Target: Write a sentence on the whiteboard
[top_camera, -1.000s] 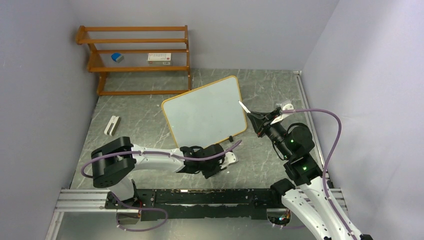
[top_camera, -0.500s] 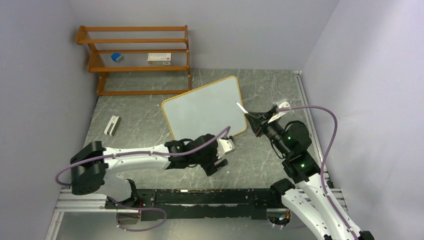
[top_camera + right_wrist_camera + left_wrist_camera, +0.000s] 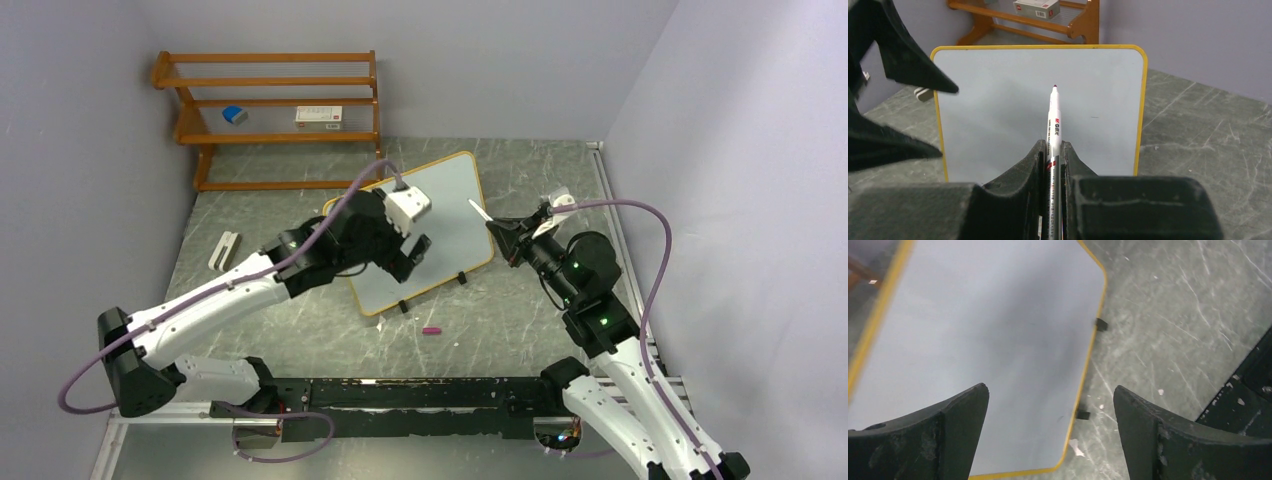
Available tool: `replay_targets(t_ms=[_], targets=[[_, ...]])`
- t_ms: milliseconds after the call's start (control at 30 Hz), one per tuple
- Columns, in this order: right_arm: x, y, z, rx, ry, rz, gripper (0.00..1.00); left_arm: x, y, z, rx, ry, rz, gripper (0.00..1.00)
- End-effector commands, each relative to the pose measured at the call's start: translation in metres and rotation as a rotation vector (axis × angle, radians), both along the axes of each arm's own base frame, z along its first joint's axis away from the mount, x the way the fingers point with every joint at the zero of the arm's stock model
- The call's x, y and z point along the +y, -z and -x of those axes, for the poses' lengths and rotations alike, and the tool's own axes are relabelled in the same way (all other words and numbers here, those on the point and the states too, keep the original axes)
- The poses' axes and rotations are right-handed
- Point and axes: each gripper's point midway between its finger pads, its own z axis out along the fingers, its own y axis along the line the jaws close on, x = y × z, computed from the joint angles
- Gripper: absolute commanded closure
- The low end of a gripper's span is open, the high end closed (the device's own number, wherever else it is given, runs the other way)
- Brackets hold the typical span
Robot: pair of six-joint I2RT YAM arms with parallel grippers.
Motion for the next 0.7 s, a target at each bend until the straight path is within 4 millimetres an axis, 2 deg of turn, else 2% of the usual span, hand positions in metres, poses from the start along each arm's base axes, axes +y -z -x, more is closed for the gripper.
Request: replay_targets(t_ms=[0,100,300,400,567,667], targets=[[0.001,-0.017,-0.001,-0.036,-0.012,-0.001,1.00,0.033,-0.045,-0.017,-0.064,-0.057,0.030,0.02],[0.004,-0.019,-0.003,-0.032,-0.019,0.001,1.00,0.053,-0.072,-0.034,-0.106,-0.117,0.067,0.02],[0.008,-0.020,-0.005,-0.020,-0.038,0.014,1.00,0.089,-0.096,-0.065,-0.109,-0.201,0.184,0.02],[0.012,-0.020,-0.005,-0.011,-0.058,0.019,1.00,0.114,-0.095,-0.082,-0.079,-0.271,0.253,0.02],[0.018,-0.022,-0.006,-0.001,-0.085,0.017,1.00,0.156,-0.094,-0.098,-0.062,-0.339,0.376,0.02],[0.027,-0.019,-0.004,0.016,-0.123,0.012,1.00,0.182,-0.081,-0.107,-0.038,-0.379,0.423,0.02]])
